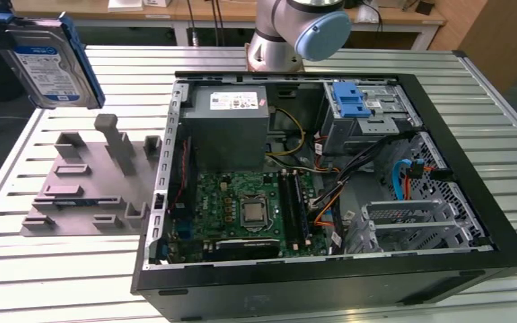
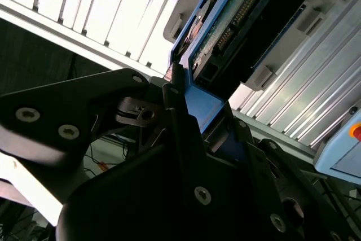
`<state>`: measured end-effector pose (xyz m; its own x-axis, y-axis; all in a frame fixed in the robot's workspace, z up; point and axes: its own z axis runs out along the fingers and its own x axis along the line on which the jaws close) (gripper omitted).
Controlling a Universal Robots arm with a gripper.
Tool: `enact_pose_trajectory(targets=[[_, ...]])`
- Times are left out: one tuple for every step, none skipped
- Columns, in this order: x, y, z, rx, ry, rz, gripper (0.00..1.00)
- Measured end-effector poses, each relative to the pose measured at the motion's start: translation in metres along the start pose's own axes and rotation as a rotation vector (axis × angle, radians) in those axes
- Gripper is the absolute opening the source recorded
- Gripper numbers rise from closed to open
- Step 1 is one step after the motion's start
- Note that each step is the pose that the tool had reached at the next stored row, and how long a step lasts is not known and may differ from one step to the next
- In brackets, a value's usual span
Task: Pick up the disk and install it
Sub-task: 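Pick up the disk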
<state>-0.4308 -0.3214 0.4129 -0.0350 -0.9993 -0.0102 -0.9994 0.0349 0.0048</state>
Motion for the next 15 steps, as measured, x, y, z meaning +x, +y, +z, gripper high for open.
enact_pose_trajectory(targets=[[0.0,0.0,-0.0004,0.0001,0.0,0.0,0.36],[-0.0001,0.0,-0.0008,0.0001,0.0,0.0,0.36],[-0.0002,0.0,-0.0012,0.0,0.0,0.0,0.36],[-0.0002,0.0,-0.0016,0.0,-0.0001,0.0,0.36],[-0.0003,0.0,-0.0021,0.0001,0.0,0.0,0.36],[-0.0003,0.0,-0.0025,0.0001,-0.0001,0.0,0.36],[-0.0004,0.0,-0.0029,0.0001,-0.0001,0.0,0.36],[-0.0004,0.0001,-0.0033,0.0001,-0.0001,0.0,0.36],[-0.0005,0.0001,-0.0036,0.0001,0.0,0.0,0.36],[-0.0005,0.0001,-0.004,0.0001,0.0,0.0,0.36],[-0.0006,0.0001,-0.0045,0.0001,0.0,0.0,0.36],[-0.0006,0.0001,-0.005,0.0002,-0.0001,0.0,0.36],[-0.0007,0.0001,-0.0055,0.0002,-0.0001,0.0,0.36],[-0.0008,0.0001,-0.006,0.0002,-0.0001,0.0,0.36],[-0.0008,0.0001,-0.0065,0.0002,0.0,0.0,0.36]])
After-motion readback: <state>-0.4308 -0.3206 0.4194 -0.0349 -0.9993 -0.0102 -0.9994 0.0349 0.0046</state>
